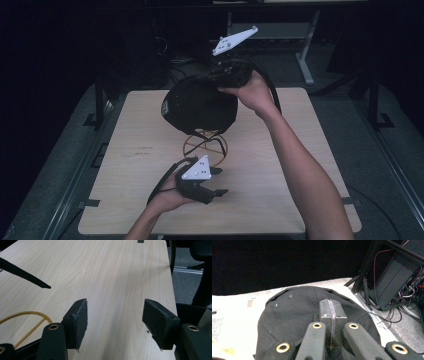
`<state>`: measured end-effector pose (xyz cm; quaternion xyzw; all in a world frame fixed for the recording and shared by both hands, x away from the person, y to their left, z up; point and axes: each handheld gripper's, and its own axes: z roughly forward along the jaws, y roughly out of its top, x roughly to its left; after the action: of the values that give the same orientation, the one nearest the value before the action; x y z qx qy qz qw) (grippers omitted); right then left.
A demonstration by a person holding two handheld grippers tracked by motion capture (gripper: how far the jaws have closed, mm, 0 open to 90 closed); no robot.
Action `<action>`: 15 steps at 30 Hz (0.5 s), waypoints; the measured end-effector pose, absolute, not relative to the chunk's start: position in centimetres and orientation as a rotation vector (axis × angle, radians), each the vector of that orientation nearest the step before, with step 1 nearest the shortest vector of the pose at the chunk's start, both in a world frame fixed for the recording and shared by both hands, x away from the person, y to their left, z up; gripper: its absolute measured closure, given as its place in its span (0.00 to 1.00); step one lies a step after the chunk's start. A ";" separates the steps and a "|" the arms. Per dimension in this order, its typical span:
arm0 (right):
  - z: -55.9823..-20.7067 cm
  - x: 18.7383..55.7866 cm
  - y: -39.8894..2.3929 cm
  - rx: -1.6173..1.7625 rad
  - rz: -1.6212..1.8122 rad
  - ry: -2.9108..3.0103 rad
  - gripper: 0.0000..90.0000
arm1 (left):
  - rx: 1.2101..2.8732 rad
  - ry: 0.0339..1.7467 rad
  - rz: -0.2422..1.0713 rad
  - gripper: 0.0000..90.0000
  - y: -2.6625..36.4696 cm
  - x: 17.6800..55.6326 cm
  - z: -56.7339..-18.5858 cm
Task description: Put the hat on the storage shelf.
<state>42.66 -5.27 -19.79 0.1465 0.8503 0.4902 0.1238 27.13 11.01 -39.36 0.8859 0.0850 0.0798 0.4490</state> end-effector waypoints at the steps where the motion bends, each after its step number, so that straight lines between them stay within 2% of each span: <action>1: -20.0 43.1 -4.7 0.435 1.427 2.480 1.00 | 2.195 0.208 0.197 0.41 11.0 27.1 -39.3; 9: -21.1 44.1 -2.4 0.466 1.387 2.504 0.99 | 2.190 0.207 0.184 0.41 10.7 26.9 -39.5; 10: -21.4 44.3 -2.1 0.476 1.384 2.513 0.97 | 2.188 0.209 0.182 0.41 10.6 26.9 -39.5; 13: -22.0 44.7 -1.8 0.520 1.396 2.508 0.72 | 2.188 0.210 0.180 0.41 10.6 26.8 -39.6; 15: -22.0 44.7 -1.9 0.533 1.406 2.504 0.67 | 2.190 0.206 0.188 0.40 10.6 26.8 -39.6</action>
<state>44.66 -1.89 -21.97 0.1813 0.8521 0.4785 0.1100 26.80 10.60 -39.61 0.8857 0.0832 0.0761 0.4504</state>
